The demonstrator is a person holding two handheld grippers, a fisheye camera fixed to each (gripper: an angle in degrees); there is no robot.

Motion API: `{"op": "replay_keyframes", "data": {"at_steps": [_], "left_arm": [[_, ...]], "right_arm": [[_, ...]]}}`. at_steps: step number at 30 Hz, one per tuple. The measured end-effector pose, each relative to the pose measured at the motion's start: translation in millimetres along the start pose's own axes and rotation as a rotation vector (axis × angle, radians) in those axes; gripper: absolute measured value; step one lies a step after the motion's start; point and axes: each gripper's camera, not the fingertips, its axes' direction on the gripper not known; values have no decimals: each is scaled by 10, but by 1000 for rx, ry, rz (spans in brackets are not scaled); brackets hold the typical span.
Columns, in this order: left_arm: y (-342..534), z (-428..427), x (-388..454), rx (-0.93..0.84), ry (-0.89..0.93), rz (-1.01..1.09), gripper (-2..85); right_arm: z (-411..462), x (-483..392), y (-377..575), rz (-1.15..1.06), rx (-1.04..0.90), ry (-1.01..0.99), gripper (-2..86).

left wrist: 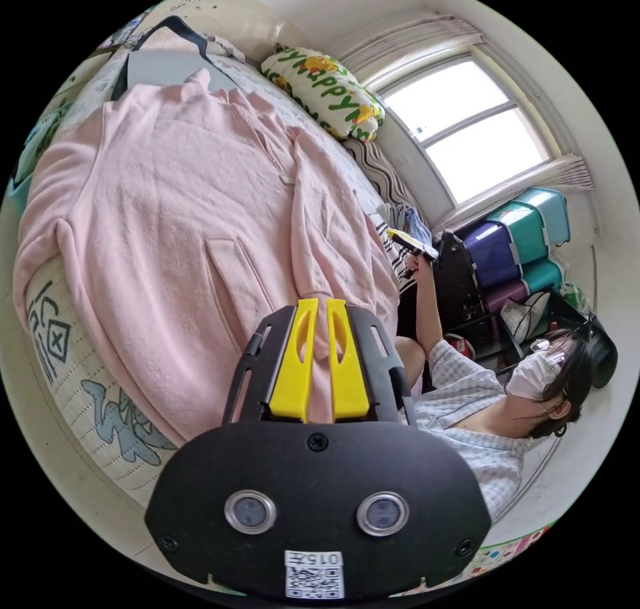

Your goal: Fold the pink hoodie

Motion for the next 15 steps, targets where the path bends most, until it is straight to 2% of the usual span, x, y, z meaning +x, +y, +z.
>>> {"op": "replay_keyframes", "data": {"at_steps": [3, 7, 12, 15], "left_arm": [[-94, -157, 186, 107, -42, 36, 32], [-502, 0, 377, 225, 7, 45, 64], [-1436, 553, 458, 165, 4, 13, 87], [-2057, 960, 534, 164, -15, 14, 97]], "right_arm": [[-21, -106, -210, -147, 46, 7, 63], [460, -208, -613, -314, -81, 52, 95], [846, -75, -961, -375, -147, 25, 112], [1059, -96, -1076, -496, -221, 90, 114]]}}
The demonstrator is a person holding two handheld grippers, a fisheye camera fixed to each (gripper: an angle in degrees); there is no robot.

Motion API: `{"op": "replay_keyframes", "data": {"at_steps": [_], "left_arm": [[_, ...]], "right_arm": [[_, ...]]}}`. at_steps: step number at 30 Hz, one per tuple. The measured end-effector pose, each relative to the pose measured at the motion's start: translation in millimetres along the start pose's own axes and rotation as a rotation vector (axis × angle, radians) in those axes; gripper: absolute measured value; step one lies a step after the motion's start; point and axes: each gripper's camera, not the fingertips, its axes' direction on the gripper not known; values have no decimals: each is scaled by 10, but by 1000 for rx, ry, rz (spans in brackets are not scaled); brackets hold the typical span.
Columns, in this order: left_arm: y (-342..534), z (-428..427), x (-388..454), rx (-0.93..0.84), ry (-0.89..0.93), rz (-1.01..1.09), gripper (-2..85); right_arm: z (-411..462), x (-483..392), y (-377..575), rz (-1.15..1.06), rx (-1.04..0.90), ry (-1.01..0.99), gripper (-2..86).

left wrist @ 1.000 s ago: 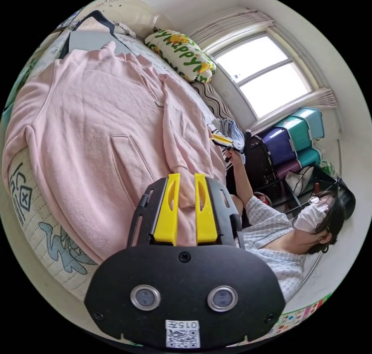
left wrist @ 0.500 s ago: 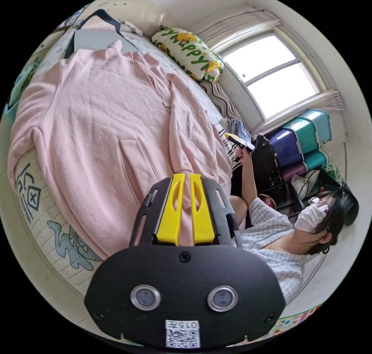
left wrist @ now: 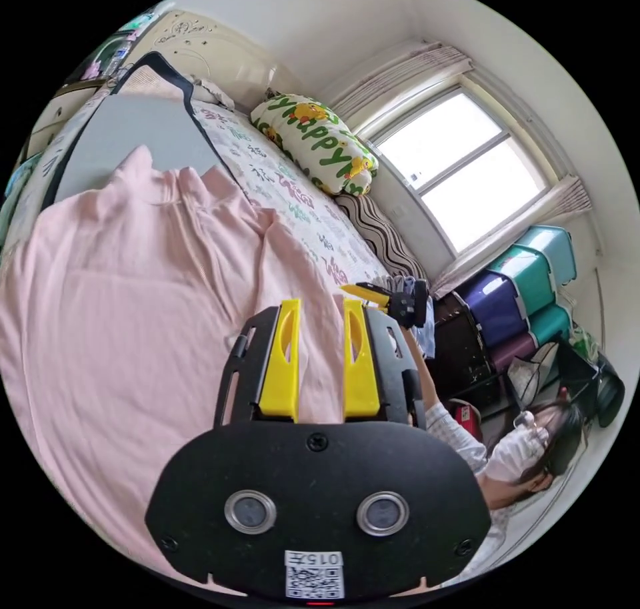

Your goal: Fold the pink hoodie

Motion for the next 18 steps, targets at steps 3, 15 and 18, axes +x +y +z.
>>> {"op": "replay_keyframes", "data": {"at_steps": [3, 15, 18], "left_arm": [[-494, 543, 37, -5, -80, -4, 102], [-1470, 2122, 25, -73, -301, -3, 159], [-1447, 2267, -13, -74, -328, -18, 134]], "right_arm": [[76, 27, -49, -74, 11, 17, 109], [70, 439, 453, 124, 158, -69, 44], [86, 577, 514, 163, 143, -128, 45]]}}
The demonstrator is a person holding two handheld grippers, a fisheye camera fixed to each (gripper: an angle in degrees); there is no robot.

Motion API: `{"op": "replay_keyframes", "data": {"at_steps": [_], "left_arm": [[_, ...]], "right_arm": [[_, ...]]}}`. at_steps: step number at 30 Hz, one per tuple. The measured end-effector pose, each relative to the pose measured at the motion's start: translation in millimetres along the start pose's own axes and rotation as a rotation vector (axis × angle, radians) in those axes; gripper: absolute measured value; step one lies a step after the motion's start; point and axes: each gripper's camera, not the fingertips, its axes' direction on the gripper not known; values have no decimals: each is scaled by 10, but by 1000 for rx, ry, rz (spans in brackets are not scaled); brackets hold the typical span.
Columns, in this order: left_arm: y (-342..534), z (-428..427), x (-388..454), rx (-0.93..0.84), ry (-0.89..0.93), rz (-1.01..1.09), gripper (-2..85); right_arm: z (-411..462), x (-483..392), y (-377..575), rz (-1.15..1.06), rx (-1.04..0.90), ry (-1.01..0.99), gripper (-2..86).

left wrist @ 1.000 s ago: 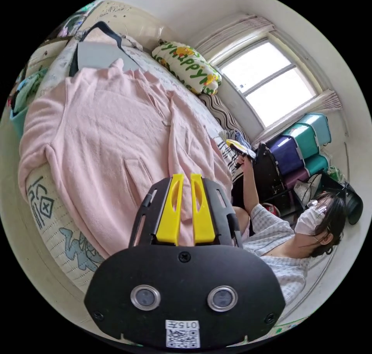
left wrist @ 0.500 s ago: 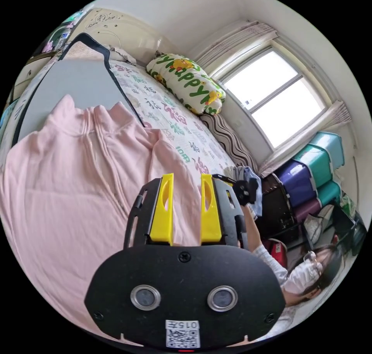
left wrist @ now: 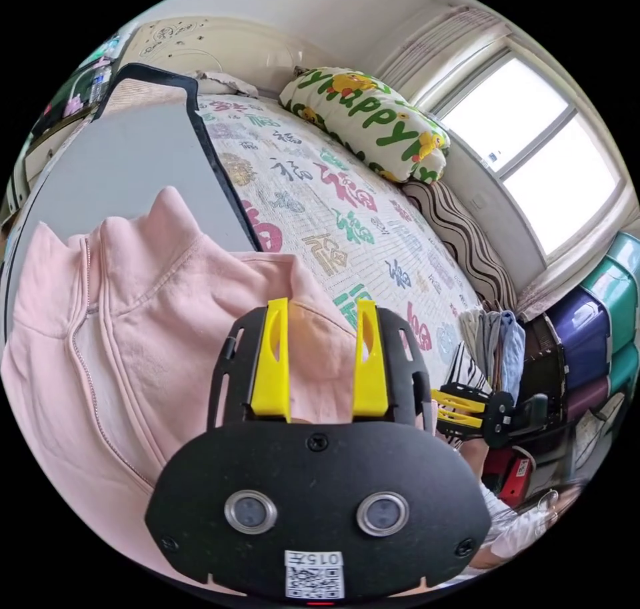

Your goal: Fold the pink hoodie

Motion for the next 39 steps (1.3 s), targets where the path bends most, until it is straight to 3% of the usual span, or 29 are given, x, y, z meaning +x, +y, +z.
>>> {"op": "replay_keyframes", "data": {"at_steps": [8, 11, 16, 23, 29, 32, 39], "left_arm": [[106, -28, -149, 24, 7, -20, 133], [67, 149, -71, -59, 51, 36, 137], [37, 265, 138, -75, -38, 93, 95], [-28, 261, 528, 54, -122, 129, 18], [-51, 705, 585, 6, -202, 94, 28], [-70, 815, 432, -33, -134, 34, 52], [29, 389, 449, 39, -156, 63, 71]], "right_arm": [[-261, 35, 127, -84, 122, -10, 59], [-243, -31, 129, -131, 104, 32, 76], [-162, -121, 112, -189, 74, 114, 59], [-145, 267, 151, -7, 34, 12, 28], [-4, 257, 127, -33, -52, 55, 24], [24, 220, 124, -59, -70, 75, 26], [-59, 381, 190, -11, -87, 24, 19]]}}
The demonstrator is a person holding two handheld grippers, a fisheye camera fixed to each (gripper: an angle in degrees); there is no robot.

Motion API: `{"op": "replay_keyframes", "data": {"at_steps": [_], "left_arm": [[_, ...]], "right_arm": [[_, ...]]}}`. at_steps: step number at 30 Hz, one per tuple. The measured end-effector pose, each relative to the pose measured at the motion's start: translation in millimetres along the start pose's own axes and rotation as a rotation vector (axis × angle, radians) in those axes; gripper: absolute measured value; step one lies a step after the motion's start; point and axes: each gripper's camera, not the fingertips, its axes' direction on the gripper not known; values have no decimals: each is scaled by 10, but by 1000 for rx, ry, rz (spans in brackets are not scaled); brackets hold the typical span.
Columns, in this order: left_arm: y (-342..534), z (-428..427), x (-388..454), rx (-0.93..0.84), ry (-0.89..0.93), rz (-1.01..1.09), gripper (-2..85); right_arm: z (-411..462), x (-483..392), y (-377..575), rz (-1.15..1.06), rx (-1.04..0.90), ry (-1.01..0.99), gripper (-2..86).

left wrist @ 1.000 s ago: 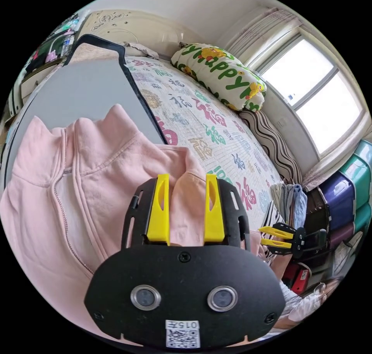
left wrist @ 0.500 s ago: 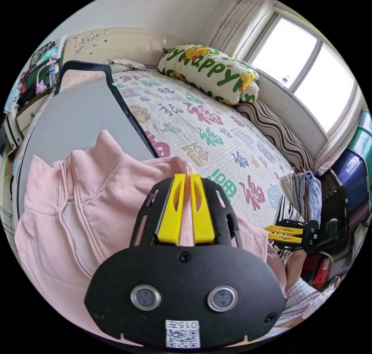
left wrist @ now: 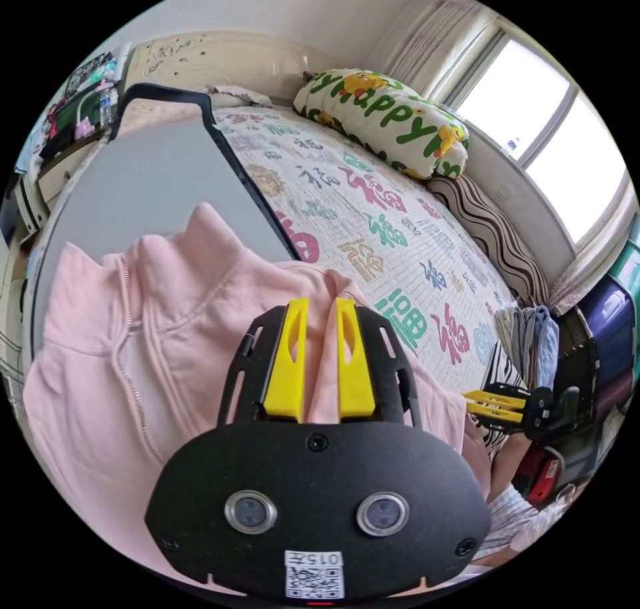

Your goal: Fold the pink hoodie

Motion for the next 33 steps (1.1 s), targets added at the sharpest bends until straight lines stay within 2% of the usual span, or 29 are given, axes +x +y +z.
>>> {"op": "replay_keyframes", "data": {"at_steps": [5, 8, 13, 17, 21, 28, 33], "left_arm": [[503, -646, 186, 127, -56, 132, 71], [802, -740, 334, 77, -32, 237, 72], [1068, -491, 502, -91, -21, 319, 67], [1119, -210, 539, -191, -83, 329, 45], [1163, -139, 547, -170, -86, 357, 27], [1308, -79, 797, -112, -183, 467, 25], [1327, -52, 853, -106, -216, 486, 30]], "right_arm": [[-359, 54, 137, 54, 214, -8, -6], [-427, -137, 112, -55, 306, -86, 1], [-319, -379, -38, -156, 277, -202, 31], [-119, -508, -146, -212, 155, -222, 13], [121, -581, -228, -242, 2, -204, -6], [211, -684, -293, -247, 17, -207, -9], [268, -861, -303, -255, 49, -134, -8]]}}
